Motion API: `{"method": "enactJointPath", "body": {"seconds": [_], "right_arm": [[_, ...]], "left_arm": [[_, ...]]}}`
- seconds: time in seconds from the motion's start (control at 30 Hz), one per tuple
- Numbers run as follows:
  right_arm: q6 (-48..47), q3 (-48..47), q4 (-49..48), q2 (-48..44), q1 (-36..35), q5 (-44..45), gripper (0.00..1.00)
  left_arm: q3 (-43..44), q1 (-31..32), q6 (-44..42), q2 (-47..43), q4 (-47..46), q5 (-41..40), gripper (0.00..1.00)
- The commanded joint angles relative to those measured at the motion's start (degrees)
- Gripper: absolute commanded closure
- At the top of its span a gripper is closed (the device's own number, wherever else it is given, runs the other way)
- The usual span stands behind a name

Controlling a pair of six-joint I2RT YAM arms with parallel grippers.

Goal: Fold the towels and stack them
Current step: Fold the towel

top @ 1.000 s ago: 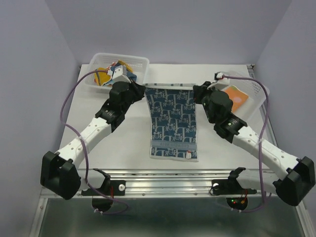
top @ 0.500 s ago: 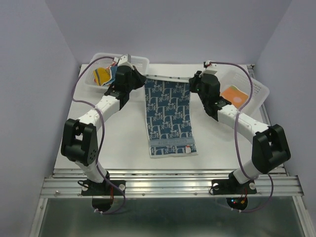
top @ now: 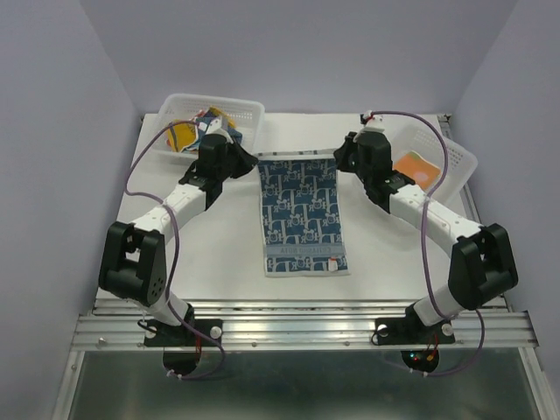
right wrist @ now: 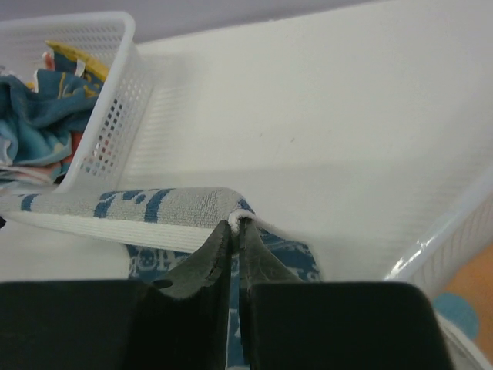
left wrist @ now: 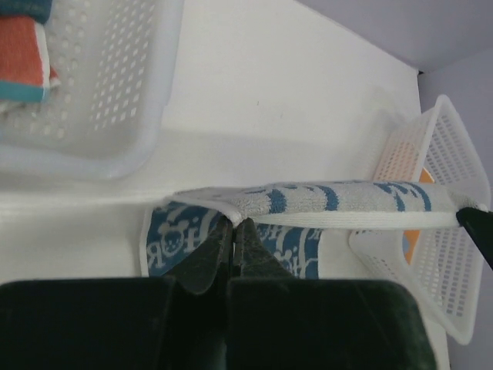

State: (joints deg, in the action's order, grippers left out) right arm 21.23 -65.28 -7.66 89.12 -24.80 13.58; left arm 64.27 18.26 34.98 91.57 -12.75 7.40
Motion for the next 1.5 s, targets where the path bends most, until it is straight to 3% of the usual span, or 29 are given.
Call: {"method": "enactJointPath", "body": {"seconds": [0.0, 0.23, 0.6, 0.83, 1.17, 1.47], "right_arm": [[3.63, 4.97, 5.81, -8.16, 0.89, -4.51, 0.99], [8.90, 17.10, 10.29, -18.80, 0.72, -14.79, 0.99], [13.65, 30.55, 15.39, -31.63, -0.69, -20.26, 0.97], [15.59, 35.21, 18.82, -35.77, -2.45, -23.16, 0.97], [18.66, 39.52, 22.24, -39.63, -3.24, -22.82, 0.99], [21.66, 39.96, 27.52, -45.97, -3.15, -23.95, 0.99]], "left_arm": [[-8.00, -0.16, 3.51, -7.10, -2.54, 1.39, 1.00], [-23.20, 4.84, 8.51, -19.30, -2.81, -1.15, 1.00], [-35.69, 10.20, 13.27, -32.68, 2.02, -3.53, 1.00], [-42.99, 12.94, 16.52, -38.91, 3.52, -0.37, 1.00], [-50.73, 15.22, 19.77, -42.52, 2.12, 5.52, 1.00], [-51.17, 16.63, 19.33, -42.88, 2.03, 8.42, 1.00]]}}
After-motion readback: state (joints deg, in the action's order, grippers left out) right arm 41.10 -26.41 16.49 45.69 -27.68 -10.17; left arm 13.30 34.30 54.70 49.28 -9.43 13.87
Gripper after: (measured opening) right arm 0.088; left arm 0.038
